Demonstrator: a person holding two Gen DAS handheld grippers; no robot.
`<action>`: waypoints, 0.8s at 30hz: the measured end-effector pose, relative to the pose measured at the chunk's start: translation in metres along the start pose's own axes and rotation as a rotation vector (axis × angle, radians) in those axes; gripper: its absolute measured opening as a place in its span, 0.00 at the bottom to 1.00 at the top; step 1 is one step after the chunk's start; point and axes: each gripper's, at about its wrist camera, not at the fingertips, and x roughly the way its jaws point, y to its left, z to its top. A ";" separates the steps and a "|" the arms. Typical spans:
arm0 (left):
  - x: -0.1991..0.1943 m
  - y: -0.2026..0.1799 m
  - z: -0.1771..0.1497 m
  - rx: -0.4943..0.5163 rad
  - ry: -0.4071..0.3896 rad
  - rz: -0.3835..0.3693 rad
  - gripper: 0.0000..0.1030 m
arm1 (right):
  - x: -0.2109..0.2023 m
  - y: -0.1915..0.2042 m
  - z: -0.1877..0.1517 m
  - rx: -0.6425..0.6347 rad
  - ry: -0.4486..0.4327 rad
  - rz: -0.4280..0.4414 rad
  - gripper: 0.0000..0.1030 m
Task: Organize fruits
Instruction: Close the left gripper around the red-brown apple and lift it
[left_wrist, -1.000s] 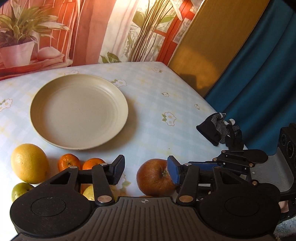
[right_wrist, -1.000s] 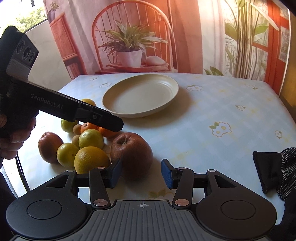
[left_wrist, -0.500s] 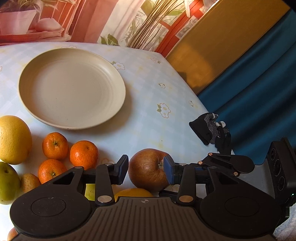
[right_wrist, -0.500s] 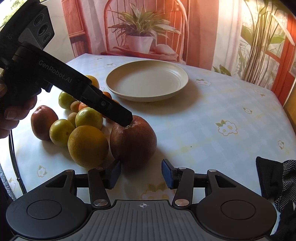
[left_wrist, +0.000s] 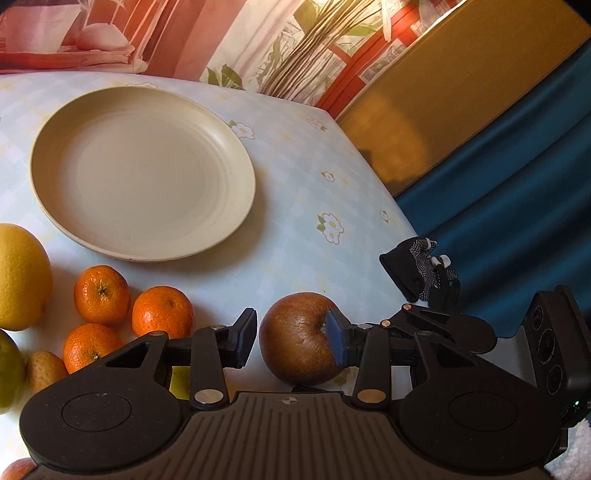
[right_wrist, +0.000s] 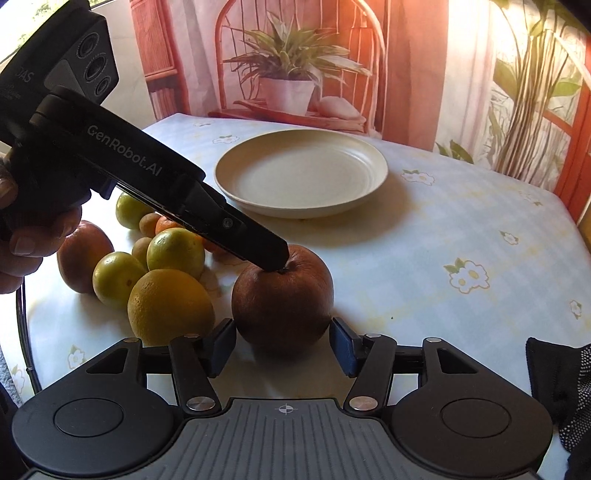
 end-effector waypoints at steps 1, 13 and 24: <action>0.001 0.001 0.001 -0.009 0.002 0.000 0.43 | 0.000 0.000 0.000 -0.005 -0.002 -0.002 0.51; 0.004 0.003 0.003 -0.039 -0.014 -0.049 0.43 | -0.002 -0.003 -0.002 0.042 -0.031 -0.001 0.50; -0.040 0.015 0.036 -0.071 -0.145 -0.017 0.43 | 0.007 0.009 0.063 -0.090 -0.081 0.015 0.50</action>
